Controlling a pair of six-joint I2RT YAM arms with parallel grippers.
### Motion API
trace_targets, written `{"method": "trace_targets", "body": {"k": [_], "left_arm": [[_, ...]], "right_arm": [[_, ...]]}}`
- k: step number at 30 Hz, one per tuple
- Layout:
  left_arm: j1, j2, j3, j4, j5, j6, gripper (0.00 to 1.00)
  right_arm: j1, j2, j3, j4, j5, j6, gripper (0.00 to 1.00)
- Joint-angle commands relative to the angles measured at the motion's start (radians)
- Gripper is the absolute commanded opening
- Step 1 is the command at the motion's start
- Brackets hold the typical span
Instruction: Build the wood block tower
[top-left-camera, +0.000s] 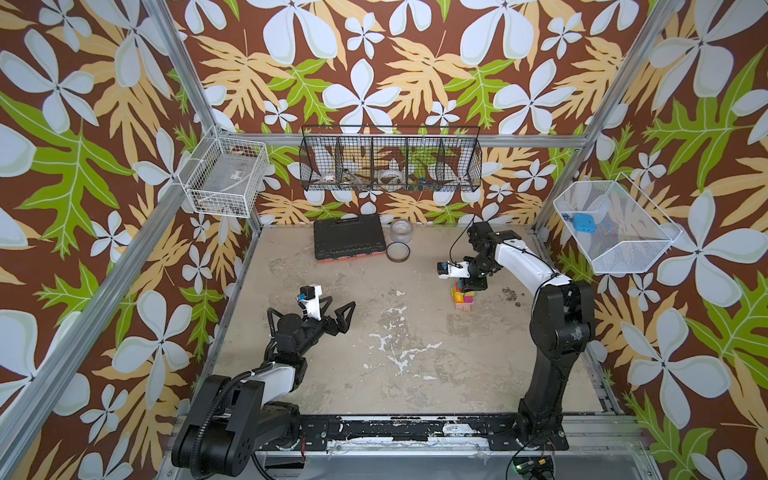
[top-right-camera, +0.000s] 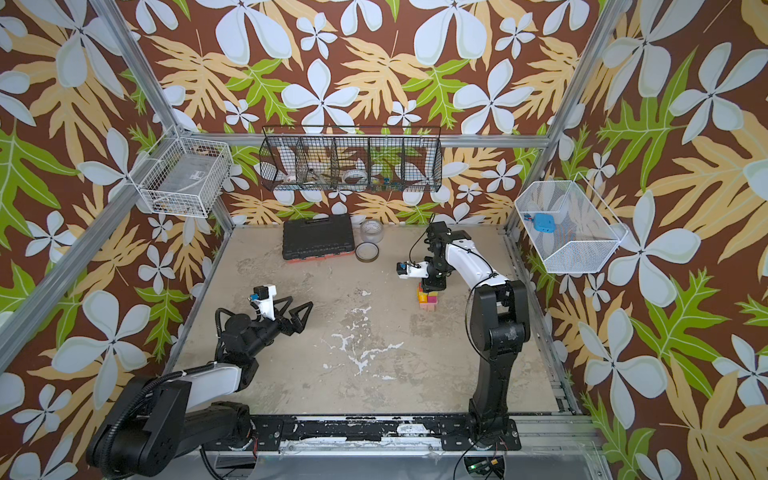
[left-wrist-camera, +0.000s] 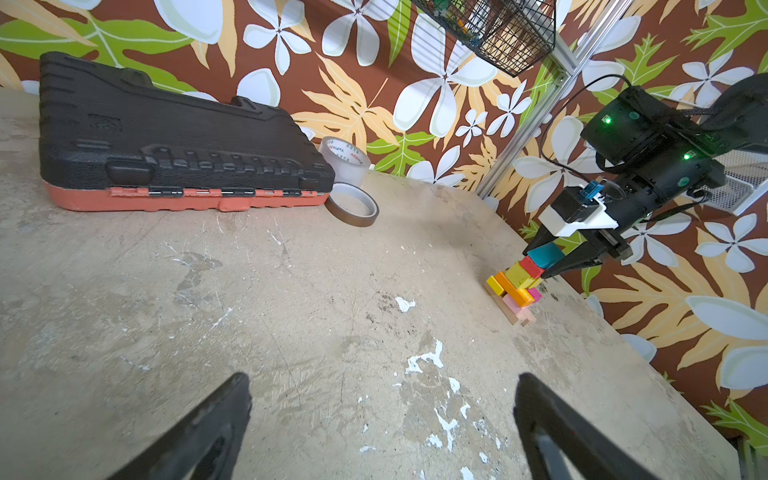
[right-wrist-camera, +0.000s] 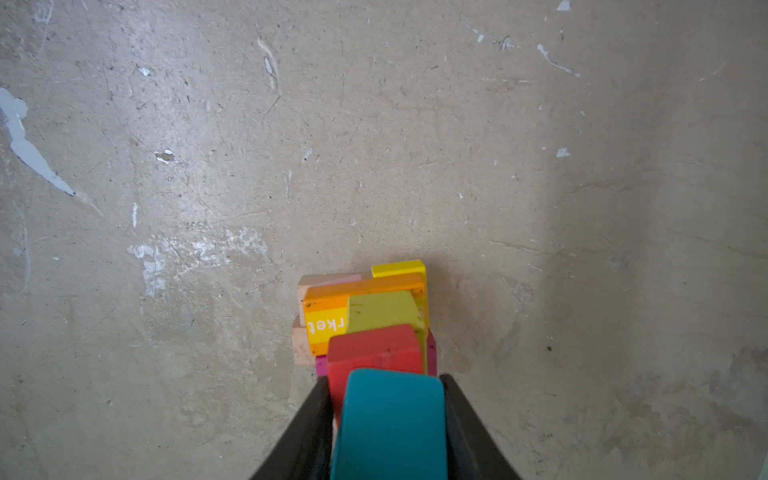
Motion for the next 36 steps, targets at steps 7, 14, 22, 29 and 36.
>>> {"method": "trace_targets", "body": {"k": [7,14,22,29,36], "left_arm": [[0.0,0.001,0.007,0.035,0.016,0.009,1.0],[0.001,0.002,0.006,0.035,0.016,0.009,1.0],[0.0,0.002,0.006,0.035,0.016,0.009,1.0],[0.0,0.003,0.008,0.035,0.016,0.009,1.0],[0.0,0.003,0.008,0.035,0.016,0.009,1.0]], "right_arm": [[0.001,-0.006,-0.001,-0.026,-0.015,-0.016,0.4],[0.001,-0.003,0.005,-0.026,-0.025,-0.016,0.37],[0.002,0.009,0.011,-0.023,-0.017,-0.002,0.39],[0.002,0.015,0.015,-0.021,-0.014,0.007,0.38],[0.001,0.01,0.01,-0.018,-0.012,0.006,0.42]]}}
